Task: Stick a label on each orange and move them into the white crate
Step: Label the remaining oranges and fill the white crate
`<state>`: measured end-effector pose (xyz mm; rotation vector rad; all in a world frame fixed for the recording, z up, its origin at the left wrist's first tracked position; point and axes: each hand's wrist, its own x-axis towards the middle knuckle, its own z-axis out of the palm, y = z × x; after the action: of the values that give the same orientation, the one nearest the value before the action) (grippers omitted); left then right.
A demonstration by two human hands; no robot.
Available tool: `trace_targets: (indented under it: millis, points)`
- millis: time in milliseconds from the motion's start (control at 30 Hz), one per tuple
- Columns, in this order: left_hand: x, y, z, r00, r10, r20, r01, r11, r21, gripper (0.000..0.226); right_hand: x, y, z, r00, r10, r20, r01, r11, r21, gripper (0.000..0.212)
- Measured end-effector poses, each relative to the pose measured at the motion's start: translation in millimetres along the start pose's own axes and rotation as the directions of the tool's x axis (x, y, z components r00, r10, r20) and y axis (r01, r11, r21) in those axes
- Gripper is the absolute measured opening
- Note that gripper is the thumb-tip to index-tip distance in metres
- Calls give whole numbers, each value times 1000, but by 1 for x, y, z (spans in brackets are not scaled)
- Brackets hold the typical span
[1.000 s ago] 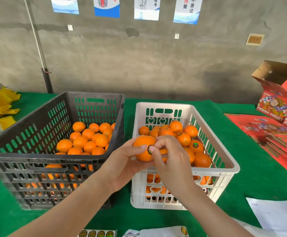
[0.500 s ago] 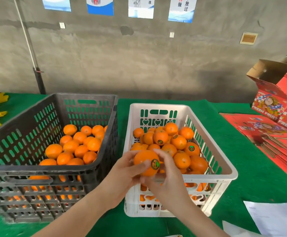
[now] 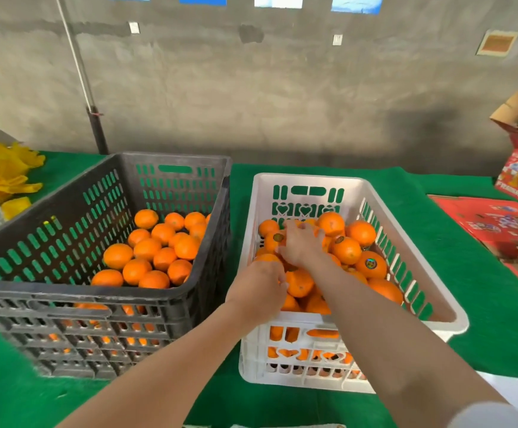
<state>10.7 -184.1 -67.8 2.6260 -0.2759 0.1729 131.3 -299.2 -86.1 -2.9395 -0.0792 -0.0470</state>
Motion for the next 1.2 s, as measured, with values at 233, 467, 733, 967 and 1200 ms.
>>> trace_targets:
  millis: [233, 467, 733, 967, 1200]
  points:
    - [-2, 2, -2, 999, 22, -28, -22, 1000, 10, 18, -48, -19, -29, 947, -79, -310, 191, 918, 347, 34]
    - [-14, -3, -2, 970, 113, -215, -124, 992, -34, 16, -215, 15, 5, 835, -514, -194, 532, 670, 518, 24]
    - [-53, 1, 5, 923, 115, -368, -229, 931, -284, 20, -241, 78, 89, 799, -192, 570, 234, 972, -1, 58]
    - [-141, -12, 42, 923, 184, -339, -291, 909, -298, 13, -238, 83, 82, 895, -284, 343, 212, 950, 231, 25]
    - [-152, -32, 86, 733, -457, 504, 679, 546, -491, 17, -239, 92, 62, 940, -334, 66, 304, 912, 276, 24]
